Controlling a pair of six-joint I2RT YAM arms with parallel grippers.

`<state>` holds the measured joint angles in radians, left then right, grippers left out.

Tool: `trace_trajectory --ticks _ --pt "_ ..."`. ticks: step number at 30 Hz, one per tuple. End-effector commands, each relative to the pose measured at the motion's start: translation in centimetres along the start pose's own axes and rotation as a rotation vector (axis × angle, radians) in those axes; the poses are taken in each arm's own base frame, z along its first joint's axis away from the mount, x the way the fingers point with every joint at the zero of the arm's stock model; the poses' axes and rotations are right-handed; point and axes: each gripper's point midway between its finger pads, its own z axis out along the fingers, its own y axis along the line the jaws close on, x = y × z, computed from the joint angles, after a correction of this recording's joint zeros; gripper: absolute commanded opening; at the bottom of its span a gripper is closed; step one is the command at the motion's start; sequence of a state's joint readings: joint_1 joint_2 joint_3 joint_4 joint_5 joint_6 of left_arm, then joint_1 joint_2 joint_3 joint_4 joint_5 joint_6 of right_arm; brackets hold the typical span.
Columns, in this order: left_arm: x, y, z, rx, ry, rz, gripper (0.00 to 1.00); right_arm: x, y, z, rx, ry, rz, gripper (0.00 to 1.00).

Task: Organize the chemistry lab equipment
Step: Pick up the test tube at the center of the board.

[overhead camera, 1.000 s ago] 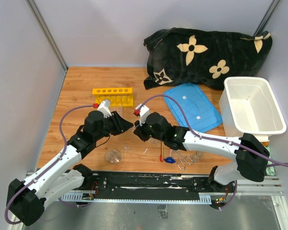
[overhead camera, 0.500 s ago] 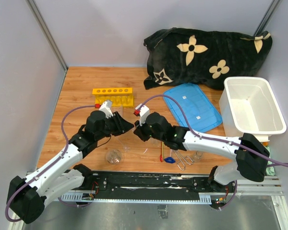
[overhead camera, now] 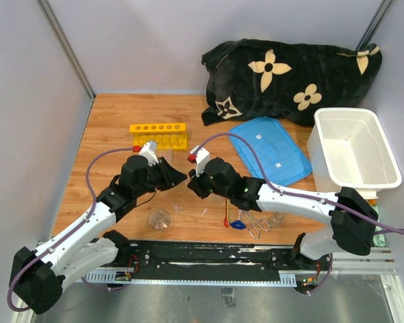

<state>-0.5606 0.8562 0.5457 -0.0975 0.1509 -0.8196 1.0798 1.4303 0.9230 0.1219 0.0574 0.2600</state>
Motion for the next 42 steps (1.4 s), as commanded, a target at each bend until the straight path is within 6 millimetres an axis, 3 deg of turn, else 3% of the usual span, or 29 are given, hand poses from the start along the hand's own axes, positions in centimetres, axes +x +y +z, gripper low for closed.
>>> trace_trajectory --ticks 1,11,13,18,30,42 --pt "-0.2 -0.7 0.2 0.030 -0.015 0.014 0.18 -1.9 0.6 -0.4 -0.005 -0.042 -0.013 0.01" --pt "-0.7 0.0 0.5 -0.006 -0.038 0.037 0.00 -1.6 0.5 -0.7 -0.002 -0.038 -0.014 0.01" --pt "-0.9 0.3 0.5 -0.025 -0.047 0.046 0.00 -1.6 0.5 -0.8 -0.003 -0.035 -0.015 0.02" --pt "-1.9 0.8 0.6 -0.079 -0.068 0.089 0.00 -1.3 0.5 -1.0 -0.003 -0.017 -0.016 0.20" --pt "-3.1 1.1 0.8 -0.131 -0.091 0.129 0.00 -0.7 0.0 -1.5 0.015 -0.010 -0.022 0.22" --pt "-9.6 3.6 -0.9 -0.378 -0.332 0.318 0.00 1.2 -1.5 -3.0 0.075 -0.002 -0.009 0.22"
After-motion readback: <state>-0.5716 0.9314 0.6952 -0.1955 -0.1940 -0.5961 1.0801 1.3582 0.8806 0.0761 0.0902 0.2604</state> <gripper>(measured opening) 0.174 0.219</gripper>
